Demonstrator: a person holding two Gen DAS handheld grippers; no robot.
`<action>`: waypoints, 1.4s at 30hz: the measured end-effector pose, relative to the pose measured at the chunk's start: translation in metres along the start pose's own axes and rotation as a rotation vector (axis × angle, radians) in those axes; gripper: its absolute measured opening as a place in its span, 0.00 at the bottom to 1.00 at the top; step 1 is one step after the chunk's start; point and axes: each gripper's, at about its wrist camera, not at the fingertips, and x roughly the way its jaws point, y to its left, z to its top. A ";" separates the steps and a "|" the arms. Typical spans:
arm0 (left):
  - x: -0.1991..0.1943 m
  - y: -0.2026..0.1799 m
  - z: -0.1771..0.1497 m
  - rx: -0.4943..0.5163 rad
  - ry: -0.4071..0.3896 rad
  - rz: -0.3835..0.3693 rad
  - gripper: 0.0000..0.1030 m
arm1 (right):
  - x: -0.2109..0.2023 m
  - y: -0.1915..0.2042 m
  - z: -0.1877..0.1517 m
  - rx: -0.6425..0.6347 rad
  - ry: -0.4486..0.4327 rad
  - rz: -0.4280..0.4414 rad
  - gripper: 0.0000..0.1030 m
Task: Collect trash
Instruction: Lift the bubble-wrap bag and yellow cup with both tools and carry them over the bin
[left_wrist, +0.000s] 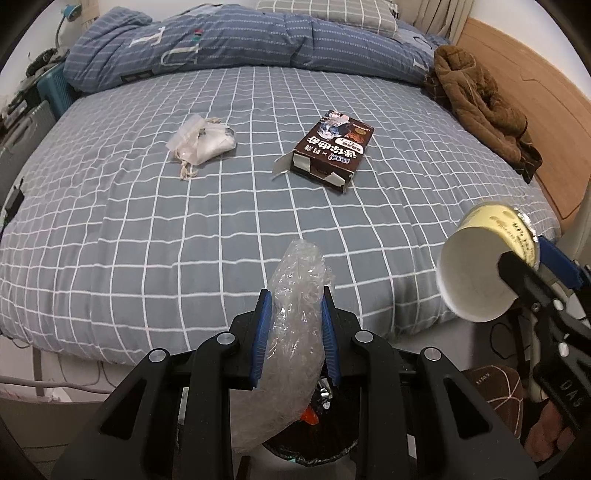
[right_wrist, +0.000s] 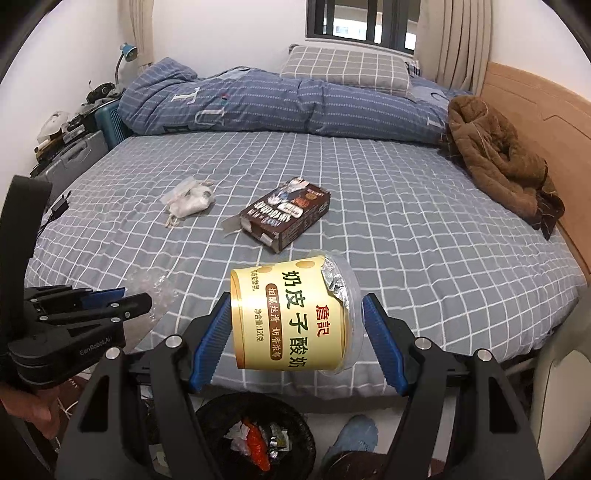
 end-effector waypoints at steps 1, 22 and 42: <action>-0.002 0.000 -0.002 0.001 0.000 0.000 0.25 | -0.001 0.002 -0.002 0.002 0.004 0.003 0.65; -0.017 -0.003 -0.063 -0.011 0.039 -0.024 0.25 | -0.028 0.023 -0.057 -0.008 0.076 0.026 0.65; 0.009 0.004 -0.127 -0.049 0.087 -0.015 0.25 | -0.004 0.027 -0.125 0.040 0.190 0.050 0.65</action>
